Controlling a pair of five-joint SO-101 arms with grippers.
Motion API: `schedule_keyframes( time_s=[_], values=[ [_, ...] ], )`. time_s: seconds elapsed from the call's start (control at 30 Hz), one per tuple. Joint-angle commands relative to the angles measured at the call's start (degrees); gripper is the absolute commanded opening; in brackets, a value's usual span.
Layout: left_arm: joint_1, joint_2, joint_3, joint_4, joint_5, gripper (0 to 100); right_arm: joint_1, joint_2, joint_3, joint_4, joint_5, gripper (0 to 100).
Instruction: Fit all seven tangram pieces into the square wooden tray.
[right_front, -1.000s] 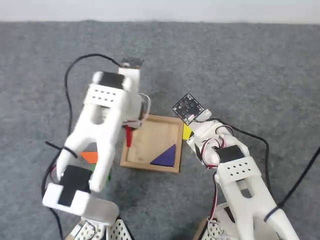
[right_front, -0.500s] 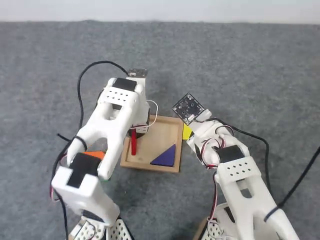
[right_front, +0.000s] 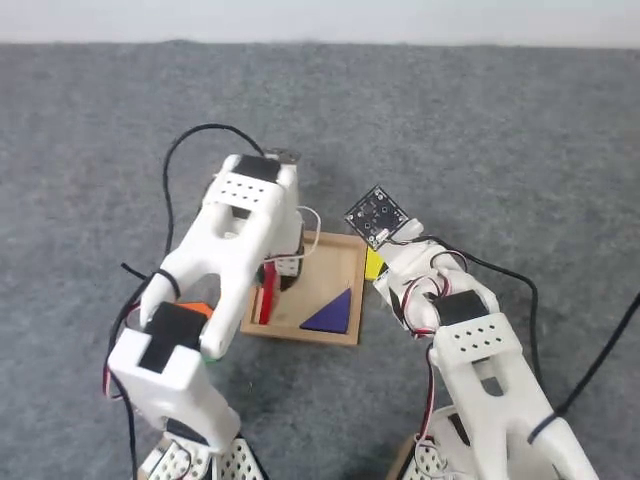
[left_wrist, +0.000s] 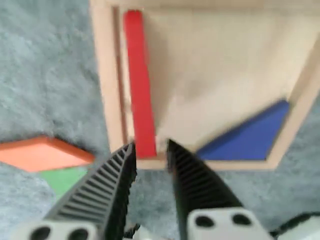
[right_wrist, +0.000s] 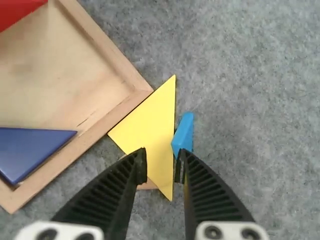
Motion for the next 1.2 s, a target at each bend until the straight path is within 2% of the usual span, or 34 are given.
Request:
schedule_keyframes(
  time_s=[0.0, 0.37, 0.5, 0.63, 0.77, 0.93, 1.0, 1.1, 1.17],
  values=[
    [3.25, -0.53, -2.77, 1.76, -2.11, 13, 0.84, -3.03, -3.69, 0.22, -0.62, 10.5],
    [3.69, -0.7, -2.86, -0.26, -2.02, 13, 0.92, -3.03, -3.69, 0.22, -0.62, 10.5],
    [4.13, -5.1, -1.01, -3.08, -1.41, 13, 1.01, -3.03, -3.69, 0.22, -0.62, 10.5],
    [4.22, -12.66, 8.48, -13.98, 1.14, 13, 2.77, -3.03, -3.96, 0.13, -0.79, 9.1],
    [7.91, -17.32, 18.42, -24.62, 1.05, 13, 4.35, -2.59, -5.19, 0.13, -3.25, 0.9],
    [12.4, -16.79, 21.85, -29.98, 1.32, 13, 4.18, -2.51, -5.19, 0.4, -3.52, 0.7],
    [12.22, -14.68, 22.29, -31.3, 1.85, 12, 3.91, -2.51, -5.19, 0.48, -3.52, 0.7],
    [10.99, -11.34, 21.93, -31.03, 3.69, 4, 3.91, -2.51, -5.19, 0.48, -3.52, 0.7],
    [9.05, -10.37, 21.93, -30.59, 2.11, 1, 3.91, -2.51, -5.19, 0.48, -3.52, 0.7]
  ],
)
